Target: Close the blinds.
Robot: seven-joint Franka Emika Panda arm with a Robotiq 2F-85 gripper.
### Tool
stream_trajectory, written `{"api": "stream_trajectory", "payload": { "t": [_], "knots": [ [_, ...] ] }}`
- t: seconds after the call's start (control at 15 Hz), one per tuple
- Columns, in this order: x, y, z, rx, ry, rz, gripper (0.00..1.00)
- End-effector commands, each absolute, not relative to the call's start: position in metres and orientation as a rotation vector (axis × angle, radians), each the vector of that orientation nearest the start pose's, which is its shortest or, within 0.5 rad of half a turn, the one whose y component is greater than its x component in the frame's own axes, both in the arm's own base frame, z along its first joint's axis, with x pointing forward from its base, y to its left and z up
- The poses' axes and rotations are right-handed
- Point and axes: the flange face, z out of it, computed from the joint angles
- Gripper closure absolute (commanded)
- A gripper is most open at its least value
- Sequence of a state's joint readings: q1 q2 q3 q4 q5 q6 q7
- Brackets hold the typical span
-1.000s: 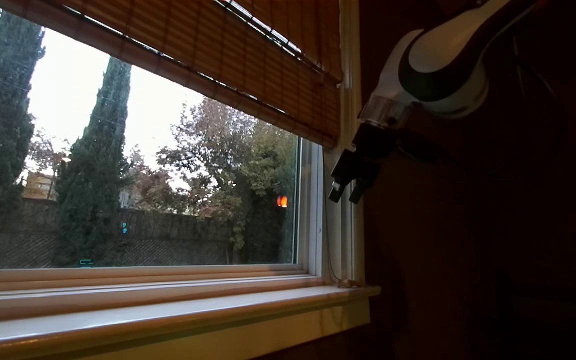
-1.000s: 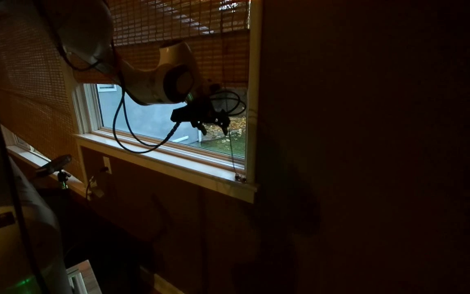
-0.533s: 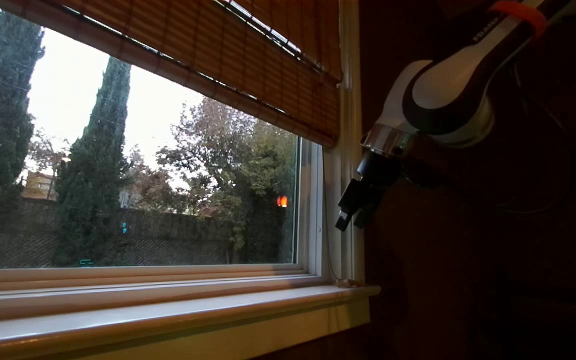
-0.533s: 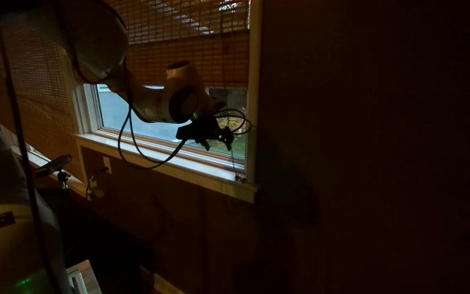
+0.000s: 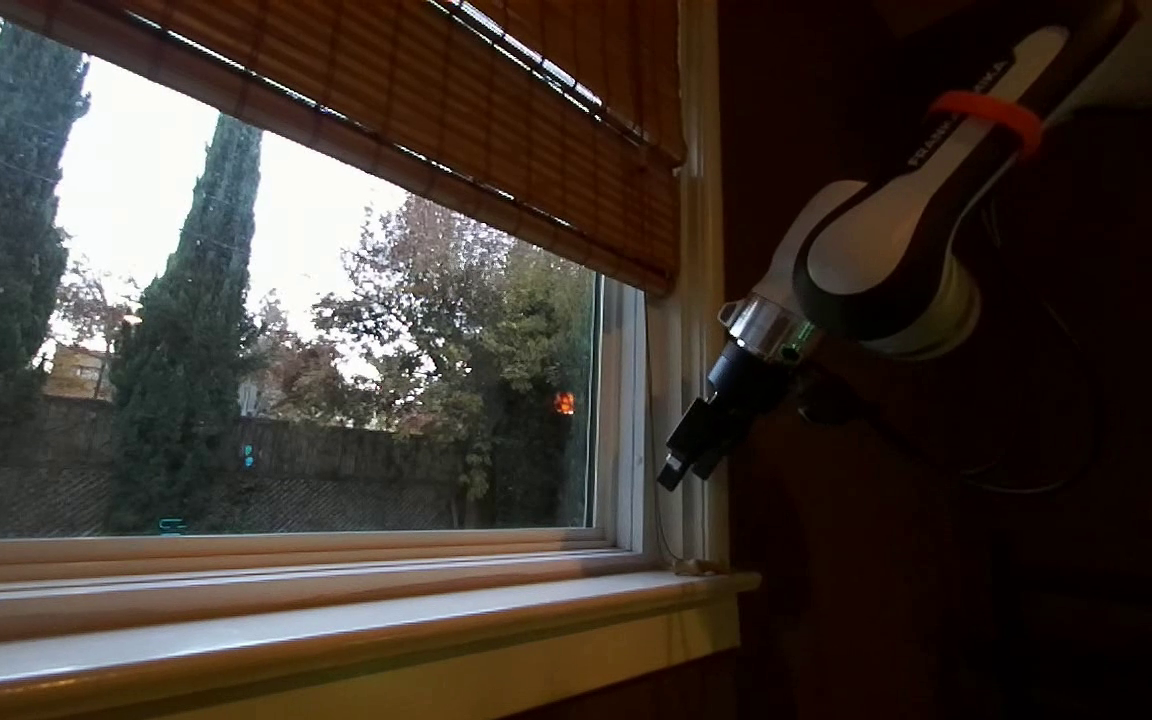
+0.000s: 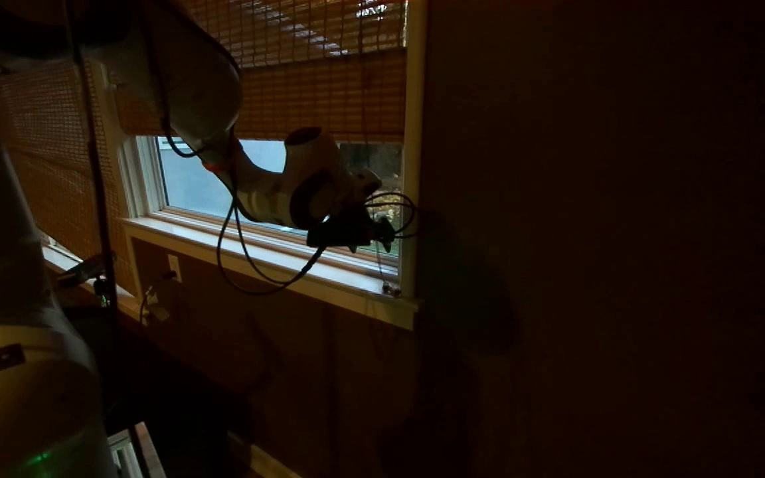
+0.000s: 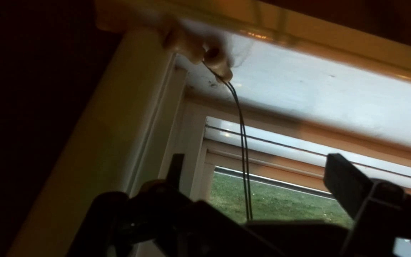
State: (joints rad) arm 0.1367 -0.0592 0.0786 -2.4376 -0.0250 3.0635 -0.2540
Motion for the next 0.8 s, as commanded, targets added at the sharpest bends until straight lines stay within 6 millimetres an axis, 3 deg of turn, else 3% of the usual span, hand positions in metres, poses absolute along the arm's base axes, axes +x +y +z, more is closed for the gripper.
{"api": "stream_trajectory", "payload": {
  "t": [0.0,0.2,0.27,0.4,0.73],
  "knots": [
    [0.53,0.122,0.398,-2.843,-0.733,-1.156,0.0],
    [0.538,0.136,0.393,-2.811,-0.717,-1.184,0.16],
    [0.541,0.14,0.392,-2.803,-0.716,-1.189,0.29],
    [0.545,0.144,0.392,-2.797,-0.714,-1.186,0.46],
    [0.551,0.144,0.396,-2.796,-0.705,-1.188,0.81]
  ]
}}
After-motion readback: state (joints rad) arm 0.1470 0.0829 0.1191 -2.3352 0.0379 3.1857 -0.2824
